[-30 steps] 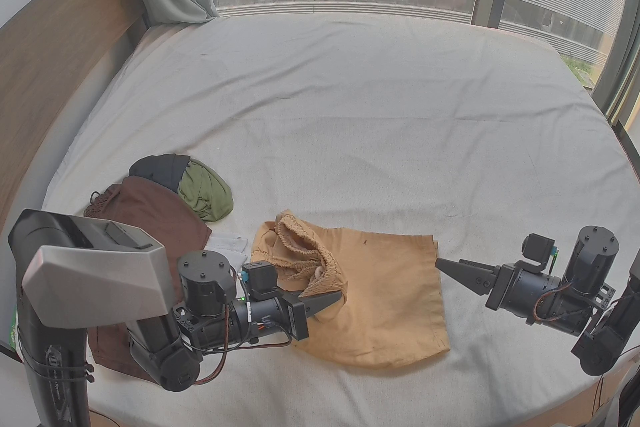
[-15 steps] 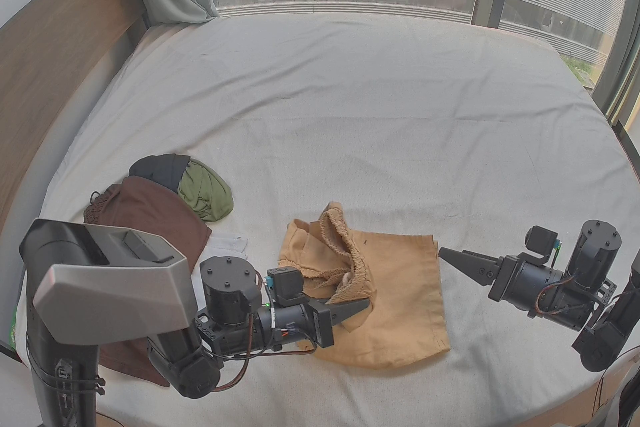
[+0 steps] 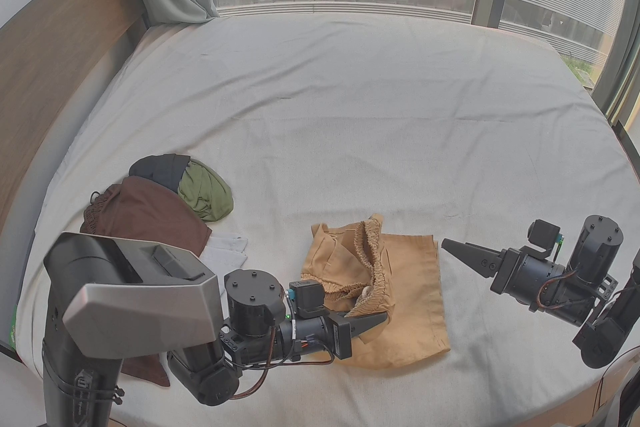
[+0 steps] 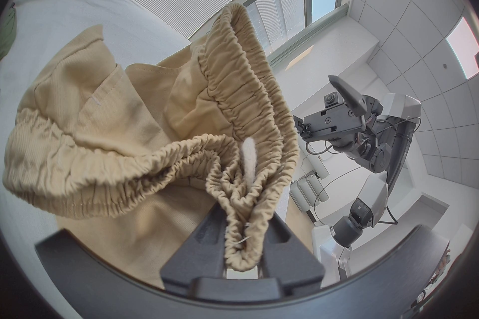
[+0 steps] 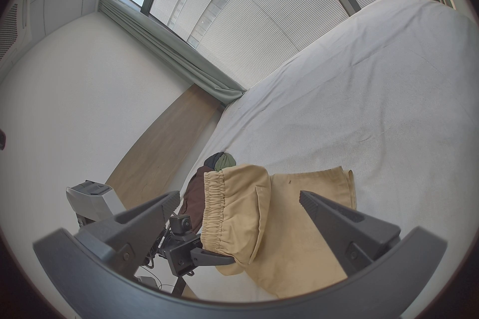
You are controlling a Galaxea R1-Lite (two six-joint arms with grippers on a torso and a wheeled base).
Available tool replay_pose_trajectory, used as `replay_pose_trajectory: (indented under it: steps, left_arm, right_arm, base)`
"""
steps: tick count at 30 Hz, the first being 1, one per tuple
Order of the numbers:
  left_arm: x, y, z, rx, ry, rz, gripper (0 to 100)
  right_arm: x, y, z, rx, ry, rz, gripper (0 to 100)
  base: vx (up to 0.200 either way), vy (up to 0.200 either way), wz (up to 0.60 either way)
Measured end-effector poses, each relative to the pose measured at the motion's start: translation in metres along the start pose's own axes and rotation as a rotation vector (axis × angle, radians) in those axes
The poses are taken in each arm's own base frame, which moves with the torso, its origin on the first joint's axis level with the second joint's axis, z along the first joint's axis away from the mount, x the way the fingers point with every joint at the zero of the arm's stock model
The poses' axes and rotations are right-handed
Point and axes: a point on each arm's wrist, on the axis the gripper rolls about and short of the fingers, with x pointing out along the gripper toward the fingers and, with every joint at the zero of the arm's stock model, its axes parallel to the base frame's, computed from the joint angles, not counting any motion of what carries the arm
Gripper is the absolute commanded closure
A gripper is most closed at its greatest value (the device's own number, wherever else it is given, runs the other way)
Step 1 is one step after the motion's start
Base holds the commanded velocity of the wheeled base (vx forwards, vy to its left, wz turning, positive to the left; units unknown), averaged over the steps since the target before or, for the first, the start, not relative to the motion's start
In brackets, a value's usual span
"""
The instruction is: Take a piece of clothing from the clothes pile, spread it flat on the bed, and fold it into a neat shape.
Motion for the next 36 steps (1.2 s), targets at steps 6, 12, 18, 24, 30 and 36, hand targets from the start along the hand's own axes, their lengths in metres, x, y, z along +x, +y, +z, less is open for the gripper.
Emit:
replay_pose_trajectory:
  steps: [6,12,18,24,30,36]
  left_arm:
    - [0.006,0.003,-0.006,-0.001,0.008,0.003,100]
    - [0.018,0.008,-0.010,0.006,-0.003,0.011,100]
    - [0.022,0.012,-0.014,0.003,0.002,0.015,100]
    - [0.022,0.014,-0.017,-0.001,0.009,0.019,100]
    - [0.023,0.015,-0.018,-0.002,0.011,0.020,100]
    - [0.024,0.013,-0.019,-0.001,0.014,0.016,0]
  right_arm:
    - [0.000,0.001,0.001,0.000,-0.006,0.006,0]
    - [-0.001,0.002,0.002,-0.001,-0.010,0.007,0]
    - [-0.001,0.001,0.003,-0.001,-0.013,0.005,0]
    - [0.000,0.001,0.004,-0.002,-0.017,0.005,0]
    - [-0.001,0.001,0.004,-0.003,-0.018,0.003,0]
    - [-0.001,0.000,0.005,-0.003,-0.020,0.002,0]
  base:
    - [0.000,0.000,0.00]
    - [0.000,0.000,0.00]
    - [0.000,0.000,0.00]
    - [0.000,0.000,0.00]
    - [0.000,0.000,0.00]
    - [0.000,0.000,0.00]
